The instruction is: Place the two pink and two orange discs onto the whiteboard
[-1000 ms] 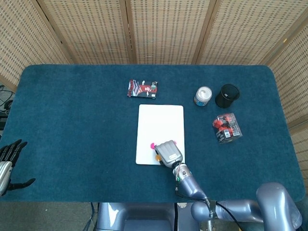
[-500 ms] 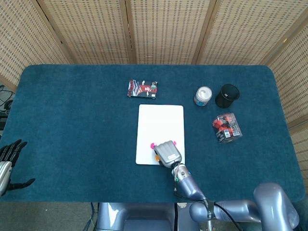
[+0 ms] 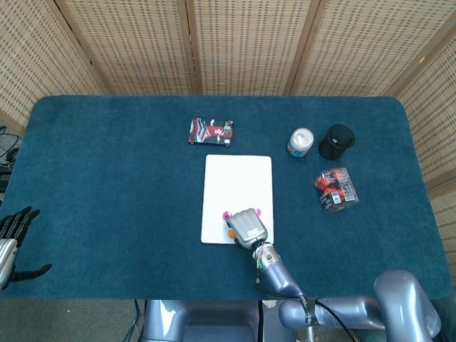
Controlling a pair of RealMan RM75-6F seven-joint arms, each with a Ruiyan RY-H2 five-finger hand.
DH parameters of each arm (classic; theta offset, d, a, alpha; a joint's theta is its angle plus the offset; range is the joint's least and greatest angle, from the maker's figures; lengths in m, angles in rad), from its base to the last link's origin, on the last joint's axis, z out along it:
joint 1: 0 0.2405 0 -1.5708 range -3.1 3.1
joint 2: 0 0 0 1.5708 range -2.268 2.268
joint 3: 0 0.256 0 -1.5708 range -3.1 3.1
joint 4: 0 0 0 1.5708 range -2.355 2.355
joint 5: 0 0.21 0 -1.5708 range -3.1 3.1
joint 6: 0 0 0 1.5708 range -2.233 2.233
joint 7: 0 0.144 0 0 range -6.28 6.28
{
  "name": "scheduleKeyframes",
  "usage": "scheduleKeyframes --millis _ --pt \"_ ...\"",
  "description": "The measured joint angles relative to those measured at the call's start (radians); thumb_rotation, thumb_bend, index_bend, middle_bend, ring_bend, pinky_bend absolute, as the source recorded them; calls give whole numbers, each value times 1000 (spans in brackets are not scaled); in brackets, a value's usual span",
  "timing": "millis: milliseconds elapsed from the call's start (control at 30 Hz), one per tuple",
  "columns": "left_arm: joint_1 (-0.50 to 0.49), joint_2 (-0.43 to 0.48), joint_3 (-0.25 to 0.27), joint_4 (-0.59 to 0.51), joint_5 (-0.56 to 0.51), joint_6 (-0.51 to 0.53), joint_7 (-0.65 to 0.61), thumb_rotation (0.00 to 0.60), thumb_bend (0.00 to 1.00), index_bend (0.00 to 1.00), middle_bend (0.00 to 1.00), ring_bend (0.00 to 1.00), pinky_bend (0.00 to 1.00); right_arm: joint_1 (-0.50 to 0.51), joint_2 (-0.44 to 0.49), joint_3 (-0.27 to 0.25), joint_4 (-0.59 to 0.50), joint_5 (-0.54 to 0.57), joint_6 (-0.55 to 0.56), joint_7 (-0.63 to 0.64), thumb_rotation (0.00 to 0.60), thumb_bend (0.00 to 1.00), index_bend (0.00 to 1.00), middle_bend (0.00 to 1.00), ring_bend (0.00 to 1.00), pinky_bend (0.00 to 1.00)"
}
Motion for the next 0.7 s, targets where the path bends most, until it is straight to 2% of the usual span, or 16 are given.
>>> scheduleKeyframes --millis 133,433,567,700 --pt "0 -1 0 0 0 0 1 600 0 0 0 0 0 0 -3 0 -2 -10 3 6 600 234 249 993 1000 1000" --pt "-1 1 0 1 0 -1 -5 600 0 0 0 0 0 -6 19 16 -49 -35 25 28 600 234 248 993 1000 1000" --pt "1 3 0 1 3 2 -11 600 0 0 0 0 0 -18 77 25 -119 -66 48 44 600 234 248 991 1000 1000" --pt "7 4 4 -1 18 17 -14 600 0 0 0 0 0 -58 203 30 -218 -137 90 94 600 234 248 942 1000 1000"
